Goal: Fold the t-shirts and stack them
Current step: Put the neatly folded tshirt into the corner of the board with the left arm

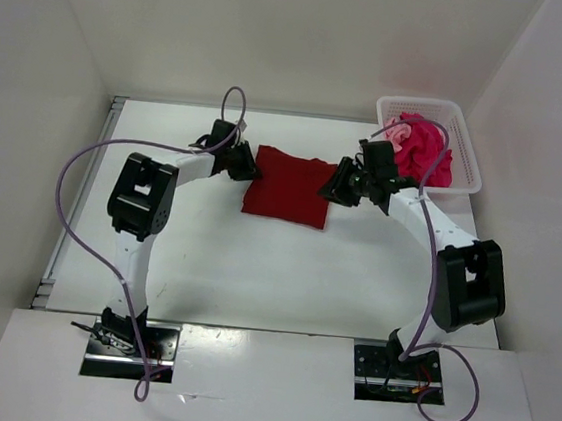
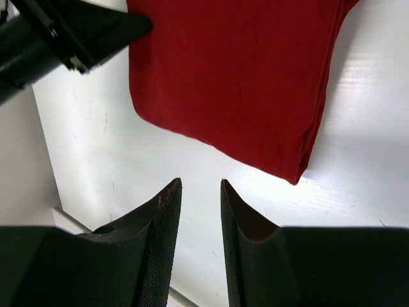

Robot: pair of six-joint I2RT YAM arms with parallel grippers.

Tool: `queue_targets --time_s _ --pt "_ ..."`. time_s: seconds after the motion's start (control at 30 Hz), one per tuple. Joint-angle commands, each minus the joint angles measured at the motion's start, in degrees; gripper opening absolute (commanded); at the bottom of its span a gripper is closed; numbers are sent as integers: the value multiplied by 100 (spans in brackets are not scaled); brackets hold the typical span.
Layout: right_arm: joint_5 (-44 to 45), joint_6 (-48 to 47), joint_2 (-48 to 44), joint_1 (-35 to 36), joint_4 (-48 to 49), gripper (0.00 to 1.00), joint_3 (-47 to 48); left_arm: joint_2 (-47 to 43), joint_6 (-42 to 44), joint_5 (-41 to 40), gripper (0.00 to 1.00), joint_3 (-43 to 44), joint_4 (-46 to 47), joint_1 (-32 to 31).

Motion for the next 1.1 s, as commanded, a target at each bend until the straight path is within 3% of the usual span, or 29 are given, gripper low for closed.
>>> queue_targets --time_s 0.0,0.13,0.27,0.47,0.7,0.73,0.77,0.8,0.9,1.07 --pt "-127 31 -179 -23 123 37 -157 308 99 -11 19 400 -163 -132" --pt "-180 31 -240 -23 123 37 -210 370 -173 -346 5 567 -268 121" --pt "-180 31 -294 -23 61 37 -280 72 -174 -522 1 479 -382 893" --pt "-294 31 -294 -23 61 37 -447 -613 -244 -724 1 49 -382 2492" --pt "-461 -22 -294 -23 114 37 -447 -1203 -709 -1162 13 -426 -338 3637" --pt "-461 -74 -294 -23 114 37 -447 -1447 -919 -1303 16 -705 -338 3691" --pt "-461 -74 -294 -23 114 37 -447 -1580 -973 -1400 37 -908 -243 3691" --pt "-513 -74 -294 -23 114 37 -447 -1721 -974 -1401 51 -1110 54 3691" --pt "-575 -74 -294 -23 114 41 -447 -2108 -1149 -1453 78 -1603 171 3691" --pt "-575 -179 -241 -23 114 42 -447 -3250 -1404 -2198 92 -2438 232 3691"
